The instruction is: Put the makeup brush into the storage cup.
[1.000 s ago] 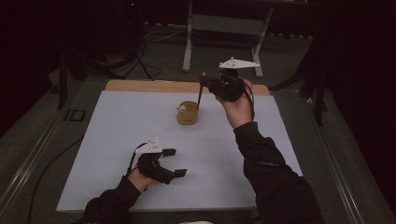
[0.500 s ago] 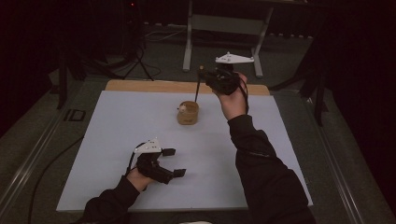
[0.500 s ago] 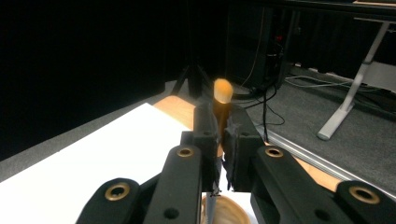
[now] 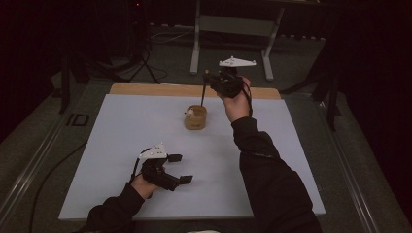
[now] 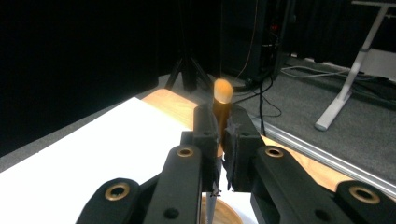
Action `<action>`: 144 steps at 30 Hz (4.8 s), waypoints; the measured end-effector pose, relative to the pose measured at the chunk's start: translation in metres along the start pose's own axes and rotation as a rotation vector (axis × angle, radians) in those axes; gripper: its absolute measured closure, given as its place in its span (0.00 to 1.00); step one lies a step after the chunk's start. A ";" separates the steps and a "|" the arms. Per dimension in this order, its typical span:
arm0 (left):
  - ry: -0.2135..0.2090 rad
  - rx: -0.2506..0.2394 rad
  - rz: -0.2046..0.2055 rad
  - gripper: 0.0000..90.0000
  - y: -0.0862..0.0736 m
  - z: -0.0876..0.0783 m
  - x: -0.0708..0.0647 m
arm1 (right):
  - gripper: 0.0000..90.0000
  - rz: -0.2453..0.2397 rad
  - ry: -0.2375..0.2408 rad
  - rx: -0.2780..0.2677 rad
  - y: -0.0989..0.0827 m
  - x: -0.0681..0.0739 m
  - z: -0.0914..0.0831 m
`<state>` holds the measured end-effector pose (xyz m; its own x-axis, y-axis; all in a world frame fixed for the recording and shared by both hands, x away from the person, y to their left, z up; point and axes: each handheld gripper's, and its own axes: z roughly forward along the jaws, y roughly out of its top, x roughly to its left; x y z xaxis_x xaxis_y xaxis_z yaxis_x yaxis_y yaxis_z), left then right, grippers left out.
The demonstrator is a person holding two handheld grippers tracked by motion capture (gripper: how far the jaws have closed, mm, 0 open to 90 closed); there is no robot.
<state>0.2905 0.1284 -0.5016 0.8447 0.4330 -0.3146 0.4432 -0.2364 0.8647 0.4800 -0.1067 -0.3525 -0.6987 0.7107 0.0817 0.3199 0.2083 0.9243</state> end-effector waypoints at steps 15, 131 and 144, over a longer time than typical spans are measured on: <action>-0.013 -0.008 -0.001 0.05 0.001 -0.001 0.000 | 0.94 0.041 -0.020 0.044 -0.020 -0.007 0.025; 0.077 -0.014 0.067 0.03 -0.010 -0.066 0.007 | 0.15 -0.017 0.290 0.197 -0.171 0.016 -0.135; 0.115 0.009 0.057 0.03 -0.026 -0.087 0.009 | 0.15 -0.016 0.281 0.176 -0.190 0.009 -0.162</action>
<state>0.2604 0.2146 -0.4931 0.8289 0.5152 -0.2179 0.3987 -0.2708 0.8762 0.3091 -0.2487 -0.4673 -0.8457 0.4985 0.1903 0.3965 0.3483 0.8494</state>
